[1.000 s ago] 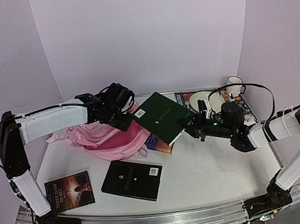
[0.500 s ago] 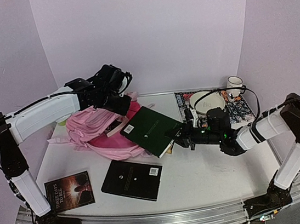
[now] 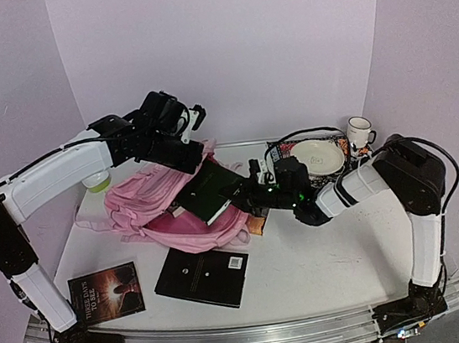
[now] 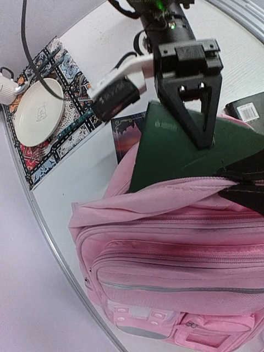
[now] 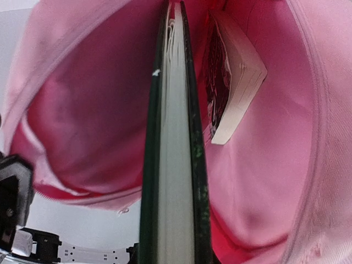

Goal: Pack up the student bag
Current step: Place the book in the largest pocket of the bag.

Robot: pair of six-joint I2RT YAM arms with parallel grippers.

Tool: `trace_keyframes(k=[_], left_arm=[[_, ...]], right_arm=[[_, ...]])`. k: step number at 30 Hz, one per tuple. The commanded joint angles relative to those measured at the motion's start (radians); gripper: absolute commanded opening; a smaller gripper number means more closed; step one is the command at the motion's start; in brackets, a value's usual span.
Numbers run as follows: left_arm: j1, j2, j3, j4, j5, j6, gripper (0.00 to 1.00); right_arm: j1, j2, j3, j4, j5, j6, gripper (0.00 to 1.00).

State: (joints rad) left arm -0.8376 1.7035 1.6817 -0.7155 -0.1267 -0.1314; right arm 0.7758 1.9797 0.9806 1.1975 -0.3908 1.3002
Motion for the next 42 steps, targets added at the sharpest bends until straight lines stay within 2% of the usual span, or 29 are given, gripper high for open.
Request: trace_keyframes(k=[1, 9, 16, 21, 25, 28, 31, 37, 42], left_arm=[[-0.033, -0.102, 0.075, 0.103, 0.119, -0.010, 0.00], [-0.044, -0.132, 0.032, 0.119, 0.203, -0.011, 0.00], [-0.047, -0.166, -0.025, 0.139, 0.212, -0.002, 0.00], [-0.047, -0.190, -0.090, 0.155, 0.153, -0.005, 0.00], [-0.046, -0.209, -0.150, 0.162, 0.046, -0.007, 0.00], [-0.042, -0.217, -0.193, 0.170, -0.007, -0.018, 0.00], [-0.016, -0.225, -0.234, 0.187, -0.022, -0.026, 0.00], [0.084, -0.234, -0.307, 0.211, -0.018, -0.028, 0.00], [0.119, -0.232, -0.333, 0.216, -0.043, -0.019, 0.00]], right_arm=[[0.023, 0.037, 0.150, 0.120, 0.042, -0.042, 0.00], [0.045, 0.150, 0.325, -0.086, 0.146, -0.104, 0.00], [0.053, 0.292, 0.579, -0.300, 0.186, -0.137, 0.00], [0.056, 0.332, 0.654, -0.396, 0.168, -0.192, 0.22], [0.055, 0.294, 0.629, -0.438, 0.108, -0.259, 0.46], [0.054, 0.254, 0.609, -0.504, 0.067, -0.336, 0.59], [0.055, 0.201, 0.576, -0.589, 0.033, -0.418, 0.67], [0.036, 0.080, 0.478, -0.717, -0.062, -0.577, 0.77], [0.006, -0.027, 0.449, -0.944, -0.060, -0.812, 0.83]])
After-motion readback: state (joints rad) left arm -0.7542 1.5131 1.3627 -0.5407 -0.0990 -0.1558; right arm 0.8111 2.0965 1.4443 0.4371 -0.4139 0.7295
